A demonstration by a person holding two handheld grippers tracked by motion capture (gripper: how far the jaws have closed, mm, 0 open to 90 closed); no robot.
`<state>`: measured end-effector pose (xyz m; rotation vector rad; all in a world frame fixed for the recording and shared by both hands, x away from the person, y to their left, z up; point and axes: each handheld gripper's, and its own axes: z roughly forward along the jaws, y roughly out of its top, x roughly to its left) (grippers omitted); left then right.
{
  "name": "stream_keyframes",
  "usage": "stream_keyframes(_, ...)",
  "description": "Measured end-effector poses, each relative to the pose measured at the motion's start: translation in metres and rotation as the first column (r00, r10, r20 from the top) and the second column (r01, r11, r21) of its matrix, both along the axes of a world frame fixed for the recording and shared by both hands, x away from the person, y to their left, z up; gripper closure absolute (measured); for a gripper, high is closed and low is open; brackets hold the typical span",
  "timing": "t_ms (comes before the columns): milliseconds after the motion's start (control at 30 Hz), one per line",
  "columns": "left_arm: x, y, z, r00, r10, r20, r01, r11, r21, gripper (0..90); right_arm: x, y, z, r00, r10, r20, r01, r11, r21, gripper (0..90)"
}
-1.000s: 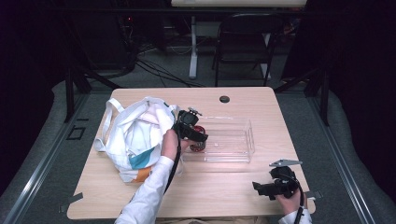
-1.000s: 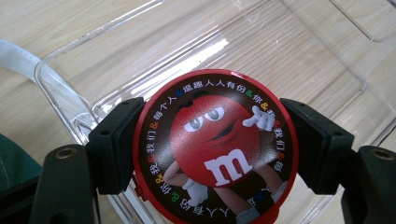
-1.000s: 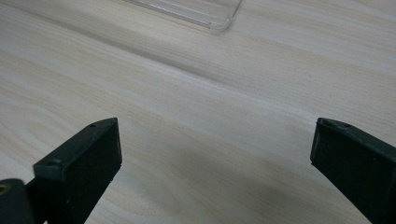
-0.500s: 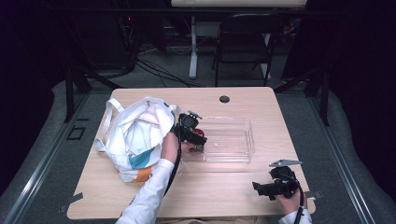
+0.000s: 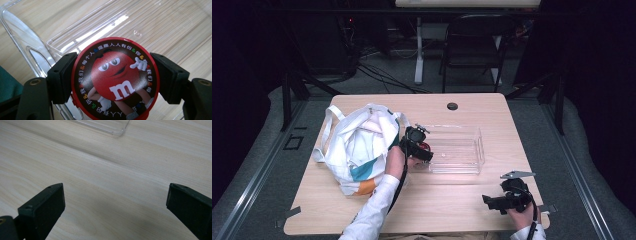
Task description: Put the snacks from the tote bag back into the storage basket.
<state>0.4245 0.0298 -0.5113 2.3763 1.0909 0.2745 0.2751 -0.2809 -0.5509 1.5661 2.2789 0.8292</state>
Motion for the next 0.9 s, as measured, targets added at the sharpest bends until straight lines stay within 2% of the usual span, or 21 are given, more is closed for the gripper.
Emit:
stream_keyframes(200, -0.002, -0.001, -0.002, 0.9999, -0.003, 0.01, 0.003, 0.9999, 0.013, 26.3, 0.0, 0.0, 0.0, 1.0, 0.002, 0.0, -0.002, 1.0, 0.0, 1.8)
stream_keyframes(333, -0.002, 0.0, -0.001, 1.0, -0.006, -0.003, 0.006, 0.9999, 0.013, 26.0, 0.0, 0.0, 0.0, 1.0, 0.003, 0.0, -0.003, 1.0, -0.001, 1.7)
stream_keyframes(467, -0.001, 0.002, 0.0, 1.0, -0.001, -0.01, 0.001, 1.0, 0.003, 25.1, 0.0, 0.0, 0.0, 1.0, 0.001, 0.0, -0.001, 1.0, 0.0, 1.8)
stream_keyframes(500, -0.001, 0.003, 0.001, 1.0, 0.0, -0.001, 0.0, 1.0, -0.004, 24.2, 0.0, 0.0, 0.0, 1.0, 0.002, 0.001, -0.002, 1.0, 0.0, 1.7)
stream_keyframes(633, 0.0, 0.006, 0.011, 0.9999, -0.005, 0.009, 0.005, 0.9998, -0.02, 17.6, 0.0, 0.0, 0.0, 1.0, -0.001, 0.001, 0.001, 1.0, -0.002, 1.8)
stream_keyframes(667, 0.0, 0.007, 0.017, 0.9998, -0.001, 0.022, 0.002, 0.9992, -0.04, 15.3, 0.0, 0.0, 0.0, 1.0, -0.002, 0.001, 0.002, 1.0, 0.0, 1.8)
stream_keyframes(900, -0.001, 0.012, 0.033, 0.9989, -0.007, 0.047, 0.009, 0.9984, -0.056, 7.7, 0.0, 0.0, 0.0, 1.0, -0.007, 0.006, 0.007, 1.0, 0.007, 1.8)
